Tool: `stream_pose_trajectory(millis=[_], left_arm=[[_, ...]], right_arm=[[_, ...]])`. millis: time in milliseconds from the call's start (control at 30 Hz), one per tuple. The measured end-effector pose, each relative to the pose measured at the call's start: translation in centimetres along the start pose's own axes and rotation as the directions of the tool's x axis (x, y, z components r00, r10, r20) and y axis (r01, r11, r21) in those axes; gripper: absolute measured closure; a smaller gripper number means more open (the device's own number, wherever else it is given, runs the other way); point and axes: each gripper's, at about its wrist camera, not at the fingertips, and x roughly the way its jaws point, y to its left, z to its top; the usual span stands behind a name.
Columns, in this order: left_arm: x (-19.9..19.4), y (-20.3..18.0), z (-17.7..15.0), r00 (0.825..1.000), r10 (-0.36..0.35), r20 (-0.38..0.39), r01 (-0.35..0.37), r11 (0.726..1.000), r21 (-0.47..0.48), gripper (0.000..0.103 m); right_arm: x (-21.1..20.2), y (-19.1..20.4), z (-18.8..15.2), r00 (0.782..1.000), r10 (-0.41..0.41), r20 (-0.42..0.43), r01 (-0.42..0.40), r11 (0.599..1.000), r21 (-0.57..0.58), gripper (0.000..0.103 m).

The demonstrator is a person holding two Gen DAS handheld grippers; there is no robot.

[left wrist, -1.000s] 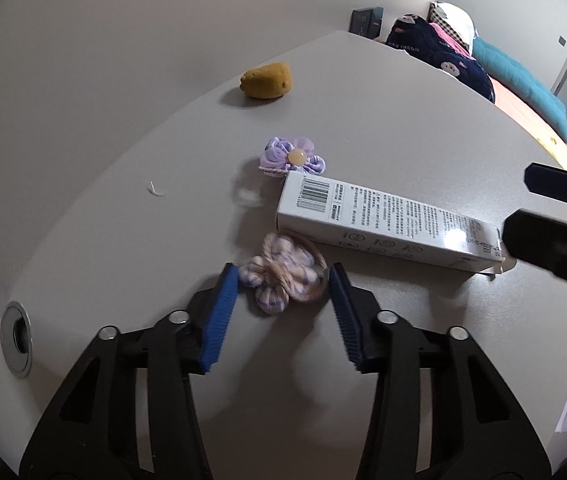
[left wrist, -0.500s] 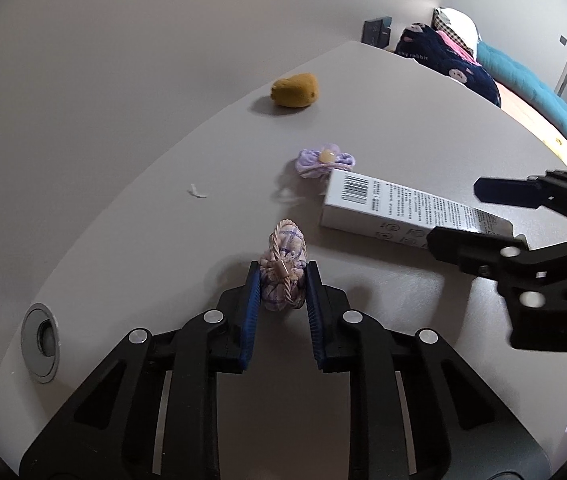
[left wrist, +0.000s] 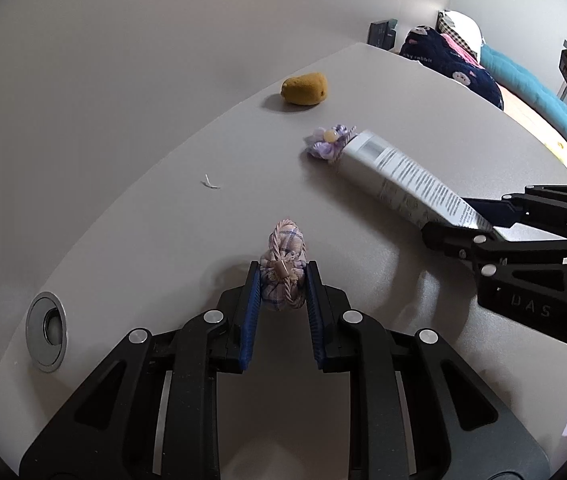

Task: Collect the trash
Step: 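Grasp the pink flower hair tie with the left tool while the right tool grasps the white box, then carry the hair tie in the left tool and the box in the right tool to the bin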

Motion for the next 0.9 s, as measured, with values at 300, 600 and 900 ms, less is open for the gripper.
stream_pose_trajectory(millis=[300, 600, 900], left_arm=[[-1.6, -1.0, 0.3, 1.000, 0.000, 0.021, 0.000, 1.000, 0.008, 0.081], [-4.0, -5.0, 0.7, 0.998, -0.029, 0.051, 0.027, 0.999, 0.039, 0.081], [-5.2, -9.7, 1.2, 0.996, -0.071, 0.062, 0.066, 0.995, 0.080, 0.081]], right_arm=[[-2.8, -1.1, -1.2, 0.999, 0.013, 0.047, -0.015, 0.999, 0.034, 0.073], [-7.4, -4.7, -3.5, 0.995, 0.004, 0.099, -0.014, 0.995, 0.098, 0.073], [-10.7, -8.8, -6.3, 0.991, -0.014, 0.134, -0.007, 0.988, 0.152, 0.073]])
